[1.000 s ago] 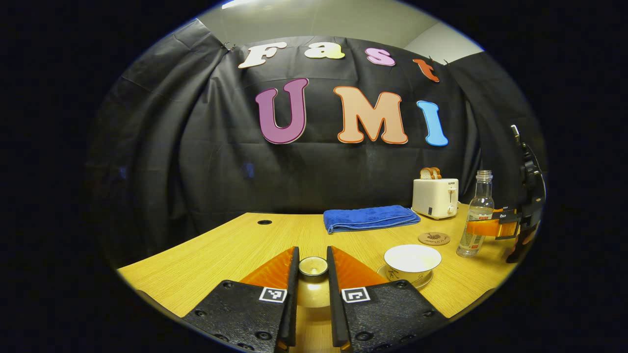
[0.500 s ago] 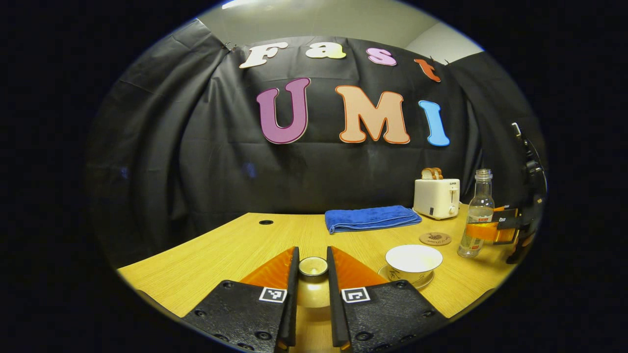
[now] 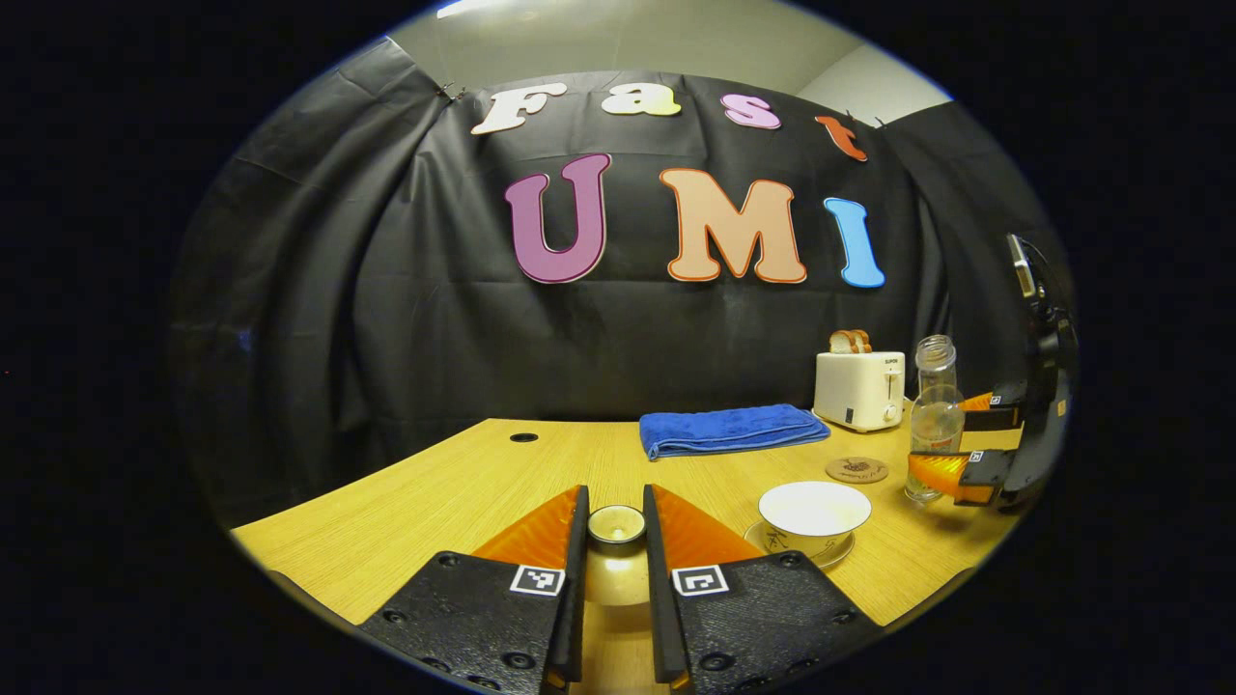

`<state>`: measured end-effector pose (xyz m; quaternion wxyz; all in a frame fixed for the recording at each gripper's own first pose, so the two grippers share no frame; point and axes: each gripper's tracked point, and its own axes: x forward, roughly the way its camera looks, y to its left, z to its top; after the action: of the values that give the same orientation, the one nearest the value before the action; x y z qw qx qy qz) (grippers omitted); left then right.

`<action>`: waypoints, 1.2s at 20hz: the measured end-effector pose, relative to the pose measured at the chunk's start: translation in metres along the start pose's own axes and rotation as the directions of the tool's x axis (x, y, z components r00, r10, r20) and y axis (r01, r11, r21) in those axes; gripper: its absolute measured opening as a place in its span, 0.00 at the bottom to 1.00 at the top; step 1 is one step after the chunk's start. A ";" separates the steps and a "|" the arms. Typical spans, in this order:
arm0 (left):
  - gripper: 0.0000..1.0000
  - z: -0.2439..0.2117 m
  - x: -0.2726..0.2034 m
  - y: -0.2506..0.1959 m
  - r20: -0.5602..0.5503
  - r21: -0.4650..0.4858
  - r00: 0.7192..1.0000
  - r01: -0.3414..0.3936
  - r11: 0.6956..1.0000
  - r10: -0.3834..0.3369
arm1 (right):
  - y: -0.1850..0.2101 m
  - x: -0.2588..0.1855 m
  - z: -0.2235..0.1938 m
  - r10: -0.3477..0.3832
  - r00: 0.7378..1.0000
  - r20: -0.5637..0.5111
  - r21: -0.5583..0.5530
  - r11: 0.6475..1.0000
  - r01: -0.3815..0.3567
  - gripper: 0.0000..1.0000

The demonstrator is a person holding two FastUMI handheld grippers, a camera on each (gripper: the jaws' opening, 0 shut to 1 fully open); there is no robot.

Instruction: Open the teacup lid with one hand, grasp the water bottle and pour water into the teacup with the other hand; after pouring, place the water bottle on the coaster and then close the teacup lid.

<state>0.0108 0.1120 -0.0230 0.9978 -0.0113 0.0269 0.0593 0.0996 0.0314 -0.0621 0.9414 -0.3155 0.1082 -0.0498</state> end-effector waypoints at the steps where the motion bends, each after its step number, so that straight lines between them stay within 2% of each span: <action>1: 0.25 0.000 0.000 0.001 0.000 0.000 1.000 0.001 1.000 -0.001 | 0.003 0.001 0.001 -0.003 1.000 -0.002 -0.045 0.999 0.003 0.82; 5: 0.26 -0.001 -0.001 0.000 -0.001 0.000 1.000 0.002 1.000 -0.002 | 0.015 0.004 0.004 0.005 1.000 -0.015 -0.212 0.977 -0.008 0.82; 10: 0.26 0.000 -0.001 0.000 -0.001 0.000 1.000 0.003 1.000 -0.003 | 0.014 0.008 0.008 -0.033 0.999 -0.005 -0.416 0.909 0.028 0.82; 14: 0.25 0.000 0.000 -0.001 -0.001 -0.001 1.000 0.005 1.000 -0.005 | 0.017 0.013 0.020 -0.057 0.998 0.034 -0.562 0.824 0.067 0.81; 20: 0.26 0.000 0.000 -0.001 -0.002 -0.003 1.000 0.008 1.000 -0.008 | 0.013 0.019 0.026 -0.053 0.998 0.043 -0.704 0.707 0.068 0.81; 21: 0.26 0.000 0.000 -0.001 -0.002 -0.003 1.000 0.008 1.000 -0.008 | 0.012 0.020 0.026 -0.054 0.998 0.044 -0.725 0.685 0.069 0.80; 23: 0.26 -0.001 0.001 -0.001 -0.002 -0.003 1.000 0.008 1.000 -0.008 | 0.009 0.022 0.031 -0.055 0.997 0.062 -0.773 0.628 0.083 0.83; 24: 0.26 -0.001 0.000 -0.001 -0.001 -0.003 1.000 0.008 1.000 -0.008 | 0.009 0.022 0.030 -0.053 0.996 0.068 -0.792 0.604 0.086 0.80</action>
<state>0.0114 0.1113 -0.0236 0.9980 -0.0128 0.0274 0.0553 0.1287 0.0526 -0.0476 0.7033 -0.7047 0.0893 -0.0273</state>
